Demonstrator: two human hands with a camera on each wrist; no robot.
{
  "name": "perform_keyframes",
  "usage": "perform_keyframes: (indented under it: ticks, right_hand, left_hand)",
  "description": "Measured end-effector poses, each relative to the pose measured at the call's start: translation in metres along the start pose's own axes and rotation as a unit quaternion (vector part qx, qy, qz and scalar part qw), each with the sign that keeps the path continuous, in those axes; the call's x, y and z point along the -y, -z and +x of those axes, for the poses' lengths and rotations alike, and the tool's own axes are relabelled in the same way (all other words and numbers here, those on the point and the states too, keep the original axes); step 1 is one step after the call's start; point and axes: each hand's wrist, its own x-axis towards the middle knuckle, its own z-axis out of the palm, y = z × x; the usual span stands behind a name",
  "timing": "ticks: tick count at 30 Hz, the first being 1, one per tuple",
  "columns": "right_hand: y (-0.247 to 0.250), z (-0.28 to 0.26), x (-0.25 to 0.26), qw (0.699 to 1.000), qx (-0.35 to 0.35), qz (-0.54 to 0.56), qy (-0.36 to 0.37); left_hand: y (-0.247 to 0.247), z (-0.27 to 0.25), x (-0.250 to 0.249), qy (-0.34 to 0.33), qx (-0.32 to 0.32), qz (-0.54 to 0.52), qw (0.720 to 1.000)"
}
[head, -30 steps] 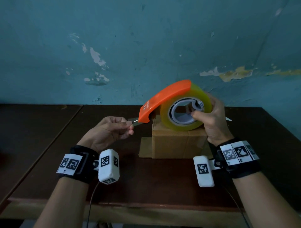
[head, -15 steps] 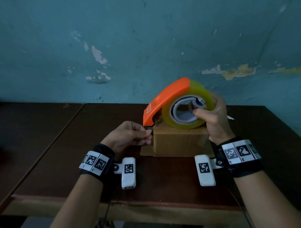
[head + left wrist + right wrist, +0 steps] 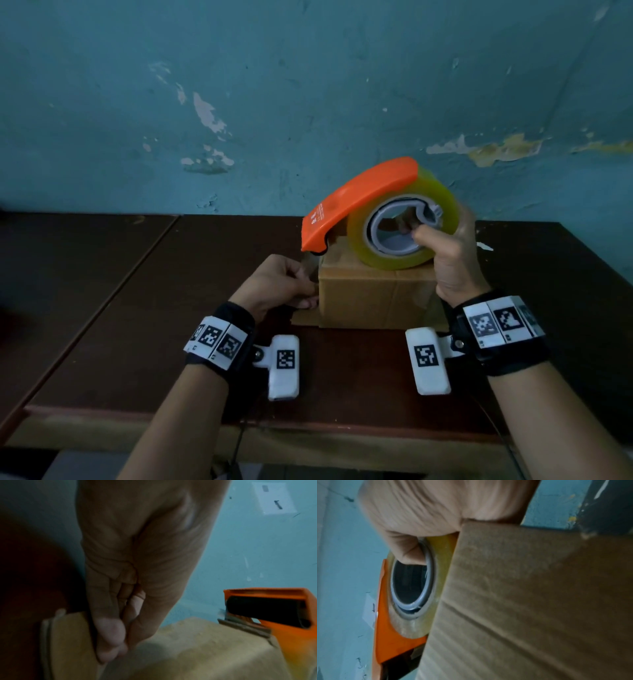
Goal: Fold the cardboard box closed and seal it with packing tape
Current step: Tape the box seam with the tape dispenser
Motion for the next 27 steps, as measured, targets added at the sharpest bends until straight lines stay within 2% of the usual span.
perform_keyframes:
  ticks: [4,8,10,12,14,17,21,25,27]
  right_hand:
    - [0.000,-0.001,-0.001,1.000,0.015,-0.003,0.005]
    - [0.001,0.000,0.001,1.000,0.014,0.004,0.001]
    - [0.001,0.000,0.002,1.000,0.010,0.009,-0.004]
    - [0.002,0.001,0.000,1.000,-0.001,0.004,-0.011]
    - [0.003,0.002,-0.002,1.000,-0.002,-0.008,-0.012]
    - [0.004,0.002,-0.001,1.000,0.013,-0.008,-0.004]
    - [0.003,0.001,-0.001,1.000,0.029,-0.008,0.003]
    - [0.002,0.000,0.000,1.000,0.029,-0.001,0.003]
    - [0.004,0.000,0.000,0.999,0.035,-0.011,0.003]
  left_hand:
    - [0.006,-0.002,-0.004,0.007,0.016,-0.037,0.999]
    - [0.011,-0.006,-0.011,-0.010,-0.015,-0.196,0.980]
    - [0.018,-0.008,-0.016,-0.023,0.008,-0.249,0.968]
    - [0.022,-0.012,-0.018,-0.046,0.055,-0.261,0.963]
    - [0.024,-0.014,-0.015,-0.065,0.073,-0.268,0.958]
    - [0.028,-0.014,-0.010,-0.058,0.053,-0.292,0.953]
    - [0.039,-0.014,-0.012,-0.033,0.012,-0.258,0.966]
    - [0.038,-0.014,-0.013,0.002,0.010,-0.303,0.953]
    - [0.039,-0.013,-0.013,-0.001,-0.002,-0.309,0.951]
